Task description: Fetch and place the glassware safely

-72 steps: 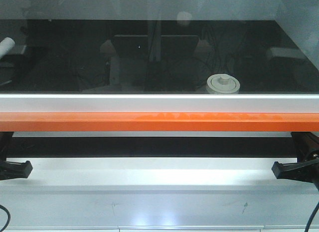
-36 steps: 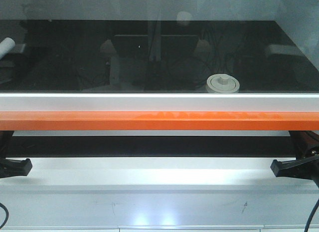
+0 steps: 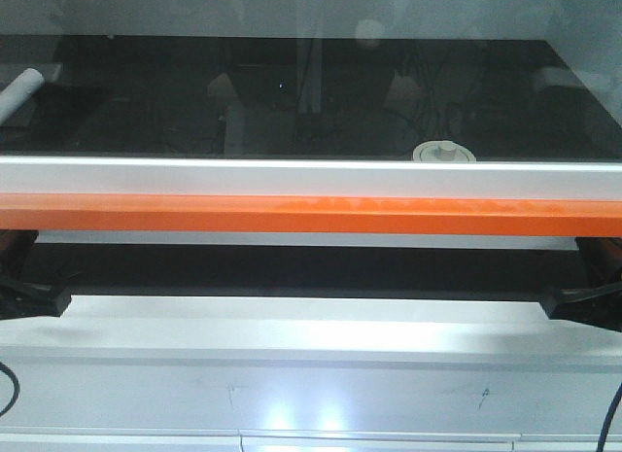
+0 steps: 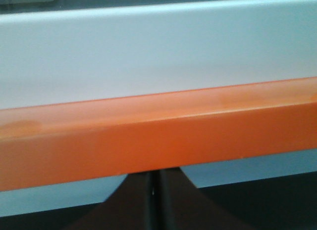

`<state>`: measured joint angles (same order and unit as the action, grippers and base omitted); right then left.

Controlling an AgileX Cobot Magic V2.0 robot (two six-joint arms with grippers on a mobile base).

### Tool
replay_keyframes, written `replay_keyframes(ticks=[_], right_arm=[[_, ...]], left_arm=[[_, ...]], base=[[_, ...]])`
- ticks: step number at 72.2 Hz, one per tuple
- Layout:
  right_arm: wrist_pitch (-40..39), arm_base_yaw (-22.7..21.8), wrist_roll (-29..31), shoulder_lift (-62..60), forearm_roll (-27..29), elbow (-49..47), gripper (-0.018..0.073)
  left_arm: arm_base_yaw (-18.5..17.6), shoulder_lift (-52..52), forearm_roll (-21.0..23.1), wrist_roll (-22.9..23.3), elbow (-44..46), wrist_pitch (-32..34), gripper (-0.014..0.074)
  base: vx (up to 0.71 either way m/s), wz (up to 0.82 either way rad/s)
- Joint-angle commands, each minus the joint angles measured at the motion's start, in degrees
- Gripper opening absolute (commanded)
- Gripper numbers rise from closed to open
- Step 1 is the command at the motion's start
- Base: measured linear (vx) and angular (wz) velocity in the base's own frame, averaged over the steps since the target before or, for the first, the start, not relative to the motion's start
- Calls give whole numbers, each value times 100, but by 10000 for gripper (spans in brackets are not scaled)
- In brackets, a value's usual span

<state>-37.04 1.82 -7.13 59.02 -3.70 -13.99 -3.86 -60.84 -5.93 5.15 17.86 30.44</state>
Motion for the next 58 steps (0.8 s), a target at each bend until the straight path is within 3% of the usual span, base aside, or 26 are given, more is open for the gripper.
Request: replay_keyframes(ticks=[1, 31, 43, 58], right_arm=[[-1514, -31, 43, -185, -17, -657, -1], [-314, -31, 62, -740, 20, -1334, -1], [58, -31, 67, -945, 15, -1415, -1], [458, -31, 197, -1252, -2, -1415, -1]], left_arm=[[10, 119, 109, 29, 821, 2155, -7], [10, 119, 109, 61, 1346, 1611, -7], [5, 119, 97, 482, 1407, 1414, -7], [-39, 222, -200, 505, 1420, 1122, -7]], base=[[-3, 6], [-2, 5], [-1, 3], [0, 0]])
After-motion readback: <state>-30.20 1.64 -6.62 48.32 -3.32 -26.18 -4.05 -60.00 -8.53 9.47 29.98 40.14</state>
